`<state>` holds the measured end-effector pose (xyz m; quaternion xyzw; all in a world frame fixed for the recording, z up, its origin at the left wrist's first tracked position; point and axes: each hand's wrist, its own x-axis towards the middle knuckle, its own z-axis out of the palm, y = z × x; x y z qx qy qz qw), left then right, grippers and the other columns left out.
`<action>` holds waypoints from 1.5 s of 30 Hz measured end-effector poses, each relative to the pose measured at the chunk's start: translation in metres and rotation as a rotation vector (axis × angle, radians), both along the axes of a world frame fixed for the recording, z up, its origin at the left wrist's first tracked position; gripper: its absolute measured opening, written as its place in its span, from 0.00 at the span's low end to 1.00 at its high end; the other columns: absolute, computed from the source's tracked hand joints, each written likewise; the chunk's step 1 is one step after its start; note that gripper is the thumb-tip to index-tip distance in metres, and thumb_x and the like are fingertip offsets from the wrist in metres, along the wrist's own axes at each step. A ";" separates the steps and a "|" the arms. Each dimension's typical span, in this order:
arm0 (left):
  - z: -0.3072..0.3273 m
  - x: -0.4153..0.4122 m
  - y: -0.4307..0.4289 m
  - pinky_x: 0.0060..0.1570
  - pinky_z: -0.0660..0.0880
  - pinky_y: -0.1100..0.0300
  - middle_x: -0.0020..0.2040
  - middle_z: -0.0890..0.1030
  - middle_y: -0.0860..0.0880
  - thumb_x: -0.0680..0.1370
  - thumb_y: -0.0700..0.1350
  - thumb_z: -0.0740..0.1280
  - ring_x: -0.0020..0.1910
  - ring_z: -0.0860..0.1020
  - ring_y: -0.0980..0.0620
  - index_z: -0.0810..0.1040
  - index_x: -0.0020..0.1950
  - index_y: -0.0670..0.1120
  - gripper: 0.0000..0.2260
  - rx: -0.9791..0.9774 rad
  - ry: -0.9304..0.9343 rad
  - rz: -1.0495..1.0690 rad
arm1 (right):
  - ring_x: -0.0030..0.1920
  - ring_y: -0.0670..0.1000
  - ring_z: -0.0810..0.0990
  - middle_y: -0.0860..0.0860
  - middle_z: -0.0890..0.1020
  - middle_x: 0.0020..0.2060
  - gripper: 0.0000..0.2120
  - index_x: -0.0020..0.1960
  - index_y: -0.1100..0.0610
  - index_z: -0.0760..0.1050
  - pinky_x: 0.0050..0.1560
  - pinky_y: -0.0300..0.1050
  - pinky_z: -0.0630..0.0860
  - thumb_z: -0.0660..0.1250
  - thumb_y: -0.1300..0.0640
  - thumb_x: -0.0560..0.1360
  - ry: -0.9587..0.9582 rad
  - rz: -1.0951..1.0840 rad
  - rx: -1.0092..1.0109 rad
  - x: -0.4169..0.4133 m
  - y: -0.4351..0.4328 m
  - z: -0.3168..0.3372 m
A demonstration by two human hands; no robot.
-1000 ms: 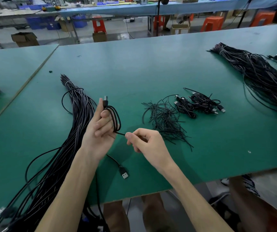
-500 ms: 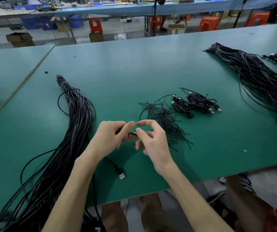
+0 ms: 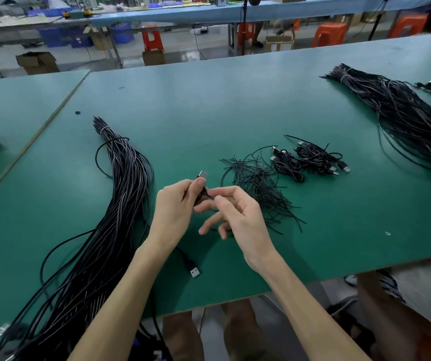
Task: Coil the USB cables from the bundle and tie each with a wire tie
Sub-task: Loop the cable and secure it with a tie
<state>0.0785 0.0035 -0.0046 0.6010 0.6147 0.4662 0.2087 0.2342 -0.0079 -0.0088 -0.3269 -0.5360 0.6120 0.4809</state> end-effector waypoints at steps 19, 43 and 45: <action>0.016 0.008 -0.011 0.48 0.83 0.57 0.65 0.82 0.40 0.86 0.39 0.57 0.63 0.82 0.43 0.75 0.68 0.35 0.14 -0.254 -1.014 -0.335 | 0.33 0.63 0.86 0.58 0.87 0.40 0.08 0.49 0.62 0.67 0.24 0.44 0.68 0.63 0.60 0.84 -0.109 -0.032 0.008 -0.004 0.002 -0.004; 0.015 0.001 -0.005 0.37 0.70 0.65 0.34 0.68 0.54 0.84 0.30 0.53 0.31 0.67 0.57 0.72 0.51 0.42 0.11 -0.108 -1.136 -0.486 | 0.40 0.56 0.86 0.53 0.86 0.48 0.09 0.63 0.56 0.77 0.29 0.44 0.75 0.62 0.56 0.85 -0.053 -0.040 0.030 -0.003 0.004 -0.008; 0.016 0.002 -0.007 0.37 0.70 0.65 0.34 0.68 0.53 0.85 0.33 0.54 0.31 0.68 0.57 0.73 0.50 0.42 0.10 -0.158 -1.094 -0.540 | 0.40 0.54 0.86 0.53 0.85 0.45 0.09 0.59 0.56 0.79 0.28 0.45 0.75 0.61 0.55 0.86 -0.073 -0.061 0.042 -0.002 0.004 -0.008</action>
